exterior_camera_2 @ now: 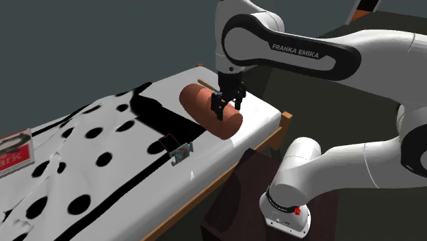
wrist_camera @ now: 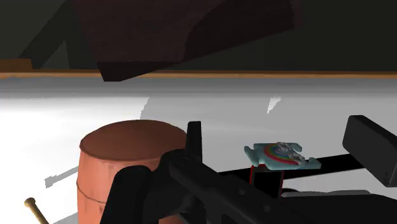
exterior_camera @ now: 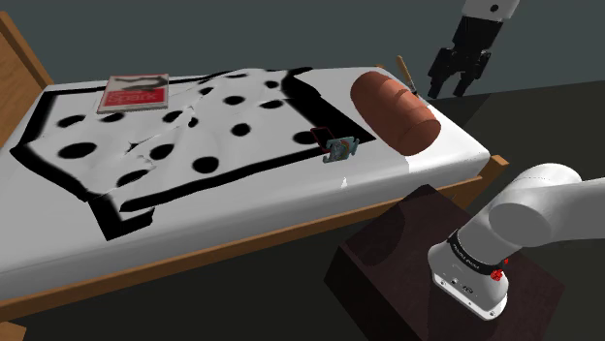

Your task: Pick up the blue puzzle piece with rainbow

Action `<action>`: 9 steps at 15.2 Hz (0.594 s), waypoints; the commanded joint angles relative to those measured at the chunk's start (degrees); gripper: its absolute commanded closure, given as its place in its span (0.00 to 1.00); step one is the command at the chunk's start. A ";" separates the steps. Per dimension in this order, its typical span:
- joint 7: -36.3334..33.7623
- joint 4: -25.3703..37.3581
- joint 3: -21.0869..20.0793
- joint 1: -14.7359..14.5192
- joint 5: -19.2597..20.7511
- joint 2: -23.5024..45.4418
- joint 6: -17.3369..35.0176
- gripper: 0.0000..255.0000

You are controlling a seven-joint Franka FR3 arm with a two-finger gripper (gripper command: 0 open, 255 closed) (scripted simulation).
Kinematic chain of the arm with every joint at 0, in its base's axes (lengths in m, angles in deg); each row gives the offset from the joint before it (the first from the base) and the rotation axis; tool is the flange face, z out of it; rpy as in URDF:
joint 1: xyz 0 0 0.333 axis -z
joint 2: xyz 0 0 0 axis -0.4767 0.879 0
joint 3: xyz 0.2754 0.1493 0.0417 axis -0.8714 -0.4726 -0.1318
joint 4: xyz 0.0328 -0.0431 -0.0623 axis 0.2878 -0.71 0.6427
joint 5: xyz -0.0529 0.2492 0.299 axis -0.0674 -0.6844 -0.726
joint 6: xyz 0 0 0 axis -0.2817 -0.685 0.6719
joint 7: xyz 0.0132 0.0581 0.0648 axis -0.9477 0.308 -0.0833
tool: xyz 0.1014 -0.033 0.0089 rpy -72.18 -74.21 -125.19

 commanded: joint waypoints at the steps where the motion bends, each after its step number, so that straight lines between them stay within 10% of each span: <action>1: 0.00 0.00 0.00 0.00 0.00 0.00 0.00 0.00; 9: 28.00 -4.54 6.61 -8.54 5.28 10.01 16.01 0.00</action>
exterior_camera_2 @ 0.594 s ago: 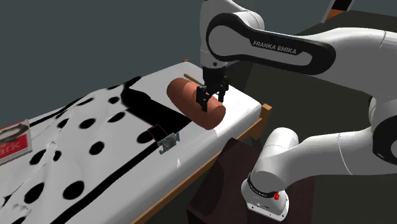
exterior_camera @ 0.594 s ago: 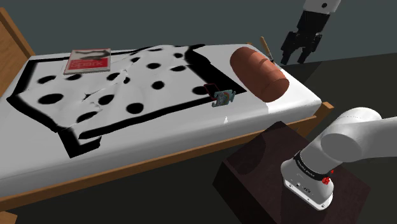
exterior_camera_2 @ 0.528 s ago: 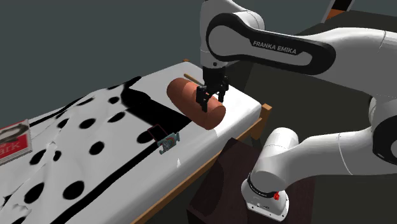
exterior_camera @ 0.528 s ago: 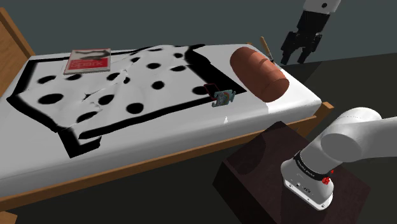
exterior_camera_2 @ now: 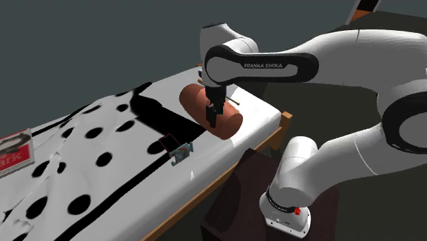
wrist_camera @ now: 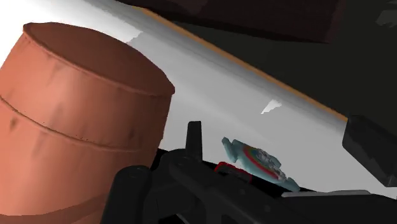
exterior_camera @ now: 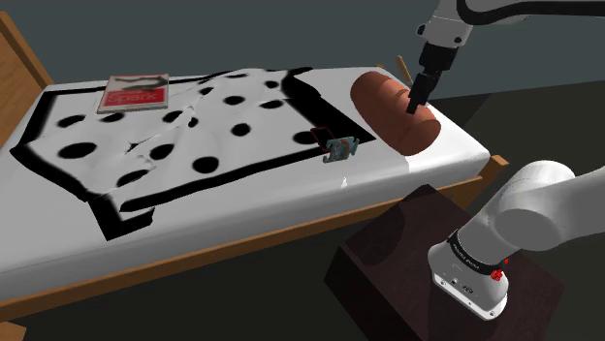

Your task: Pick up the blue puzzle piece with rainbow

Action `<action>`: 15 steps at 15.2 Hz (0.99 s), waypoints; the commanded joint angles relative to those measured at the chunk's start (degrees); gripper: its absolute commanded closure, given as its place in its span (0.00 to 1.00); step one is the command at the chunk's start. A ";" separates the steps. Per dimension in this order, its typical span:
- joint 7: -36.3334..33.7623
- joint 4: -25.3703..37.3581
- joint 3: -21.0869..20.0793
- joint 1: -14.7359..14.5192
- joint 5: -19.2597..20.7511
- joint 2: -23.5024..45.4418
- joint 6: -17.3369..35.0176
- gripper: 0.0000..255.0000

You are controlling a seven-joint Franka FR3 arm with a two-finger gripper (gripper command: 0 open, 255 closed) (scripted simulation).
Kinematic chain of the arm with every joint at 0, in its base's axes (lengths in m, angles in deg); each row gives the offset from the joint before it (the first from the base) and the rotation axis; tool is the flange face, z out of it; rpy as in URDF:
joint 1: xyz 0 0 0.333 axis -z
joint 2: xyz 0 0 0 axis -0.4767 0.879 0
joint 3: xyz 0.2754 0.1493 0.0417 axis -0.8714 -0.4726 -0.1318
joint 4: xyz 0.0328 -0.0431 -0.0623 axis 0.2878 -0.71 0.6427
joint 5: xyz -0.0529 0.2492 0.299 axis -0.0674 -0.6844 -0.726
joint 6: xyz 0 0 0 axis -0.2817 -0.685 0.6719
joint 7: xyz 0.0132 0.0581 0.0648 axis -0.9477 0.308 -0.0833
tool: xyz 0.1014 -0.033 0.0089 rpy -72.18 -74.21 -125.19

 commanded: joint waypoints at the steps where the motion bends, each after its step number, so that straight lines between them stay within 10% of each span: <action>1: 7.22 -0.36 1.41 -2.28 0.82 3.31 4.30 0.00; 15: 52.49 0.07 6.03 -16.37 -0.62 25.60 30.19 0.00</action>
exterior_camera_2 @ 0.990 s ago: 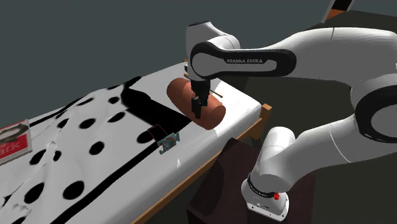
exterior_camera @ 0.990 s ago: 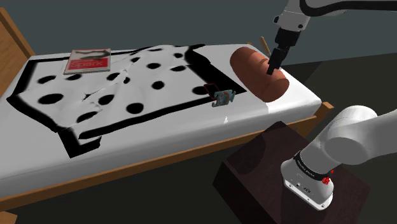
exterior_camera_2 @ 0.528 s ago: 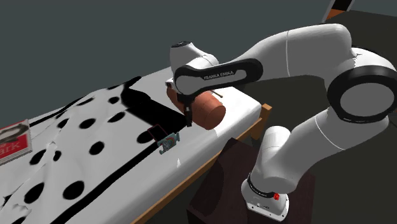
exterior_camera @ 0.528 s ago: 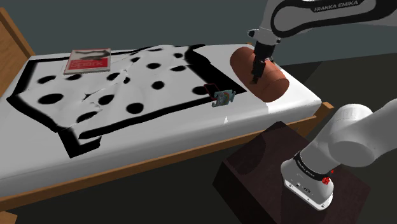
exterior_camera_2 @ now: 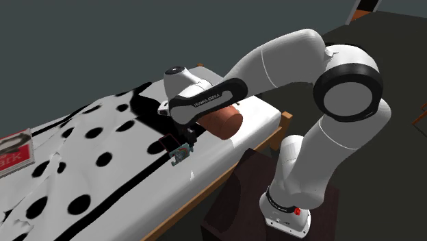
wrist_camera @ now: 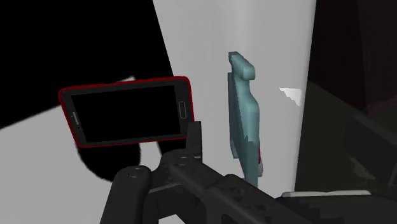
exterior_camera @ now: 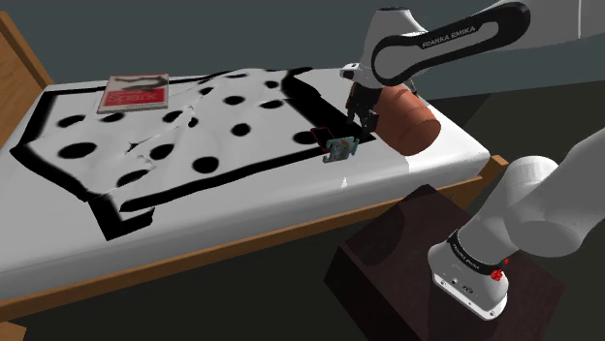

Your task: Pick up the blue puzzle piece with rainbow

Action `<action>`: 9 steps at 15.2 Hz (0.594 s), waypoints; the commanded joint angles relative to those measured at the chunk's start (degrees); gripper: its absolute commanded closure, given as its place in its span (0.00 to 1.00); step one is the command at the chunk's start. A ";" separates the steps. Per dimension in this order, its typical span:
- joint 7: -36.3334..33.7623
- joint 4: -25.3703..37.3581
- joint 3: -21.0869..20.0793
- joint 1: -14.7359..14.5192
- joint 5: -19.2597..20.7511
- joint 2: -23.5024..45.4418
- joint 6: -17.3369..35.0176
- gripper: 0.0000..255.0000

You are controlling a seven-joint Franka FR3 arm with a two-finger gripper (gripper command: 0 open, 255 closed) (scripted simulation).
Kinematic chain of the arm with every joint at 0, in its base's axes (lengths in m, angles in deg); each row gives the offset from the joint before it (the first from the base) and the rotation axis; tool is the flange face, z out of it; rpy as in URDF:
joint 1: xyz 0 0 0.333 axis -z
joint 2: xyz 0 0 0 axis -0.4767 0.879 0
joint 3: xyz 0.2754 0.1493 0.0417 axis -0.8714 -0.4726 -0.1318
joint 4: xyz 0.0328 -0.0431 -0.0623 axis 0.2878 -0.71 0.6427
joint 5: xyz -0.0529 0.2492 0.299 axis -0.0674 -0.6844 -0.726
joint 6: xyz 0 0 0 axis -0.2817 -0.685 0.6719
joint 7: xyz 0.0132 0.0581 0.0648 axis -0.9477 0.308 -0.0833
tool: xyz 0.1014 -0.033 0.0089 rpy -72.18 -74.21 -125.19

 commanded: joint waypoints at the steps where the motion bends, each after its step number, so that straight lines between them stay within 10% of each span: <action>1: 3.40 -0.78 0.01 -0.92 -0.58 2.06 3.19 0.00; 9: 4.38 -3.04 0.31 -1.06 -1.68 5.34 8.61 0.00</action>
